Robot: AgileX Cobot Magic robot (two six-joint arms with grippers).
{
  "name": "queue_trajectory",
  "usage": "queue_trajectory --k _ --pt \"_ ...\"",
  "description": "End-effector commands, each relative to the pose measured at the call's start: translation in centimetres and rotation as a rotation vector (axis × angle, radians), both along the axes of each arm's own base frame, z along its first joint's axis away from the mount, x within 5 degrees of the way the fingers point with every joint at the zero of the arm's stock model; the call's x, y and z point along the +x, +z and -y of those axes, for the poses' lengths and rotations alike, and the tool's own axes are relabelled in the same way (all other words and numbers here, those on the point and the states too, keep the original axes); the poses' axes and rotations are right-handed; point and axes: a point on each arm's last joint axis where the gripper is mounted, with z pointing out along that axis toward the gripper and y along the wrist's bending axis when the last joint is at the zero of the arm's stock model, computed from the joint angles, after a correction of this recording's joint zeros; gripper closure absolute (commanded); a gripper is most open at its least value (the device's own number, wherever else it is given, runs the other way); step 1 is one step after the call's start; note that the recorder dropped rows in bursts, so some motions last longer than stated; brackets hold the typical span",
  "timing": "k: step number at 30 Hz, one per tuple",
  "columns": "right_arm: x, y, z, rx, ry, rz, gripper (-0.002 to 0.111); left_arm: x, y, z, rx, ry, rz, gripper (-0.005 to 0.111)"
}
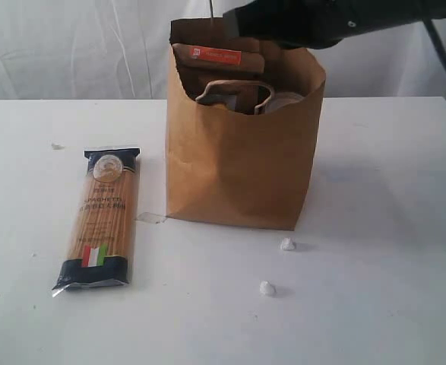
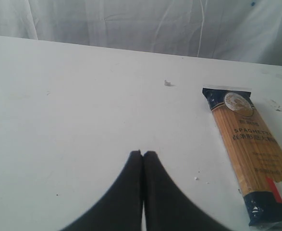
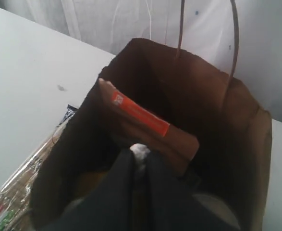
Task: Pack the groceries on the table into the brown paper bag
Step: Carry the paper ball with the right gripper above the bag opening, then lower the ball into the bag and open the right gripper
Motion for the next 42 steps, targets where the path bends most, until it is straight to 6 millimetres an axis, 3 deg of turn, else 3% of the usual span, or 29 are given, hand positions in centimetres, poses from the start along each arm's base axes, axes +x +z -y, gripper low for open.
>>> queue_trajectory --k 1,14,19,23,33,36,42 --pt "1.6 -0.2 -0.3 -0.002 -0.017 0.024 0.108 0.0 -0.1 0.0 0.003 0.003 -0.002 0.107" --pt "2.3 -1.2 -0.7 -0.084 0.020 0.040 0.108 0.0 -0.1 0.0 0.003 0.003 -0.002 0.107" --pt "2.2 -1.3 -0.7 -0.084 0.019 0.030 0.096 0.0 -0.1 0.0 0.003 0.003 -0.002 0.107" --pt "2.0 -1.7 -0.6 -0.109 0.025 -0.013 0.086 0.0 -0.1 0.0 0.003 0.003 -0.002 0.107" --pt "0.7 -3.5 0.2 -0.265 0.051 -0.224 0.085 0.0 -0.1 0.0 0.003 0.003 -0.002 0.107" --pt "0.1 -2.6 0.8 -0.276 0.045 -0.206 0.089 0.0 -0.1 0.0 0.003 0.003 -0.002 0.107" --pt "-2.2 1.8 3.3 -0.338 0.003 0.024 0.103 0.0 -0.1 0.0 0.003 0.003 -0.002 0.107"
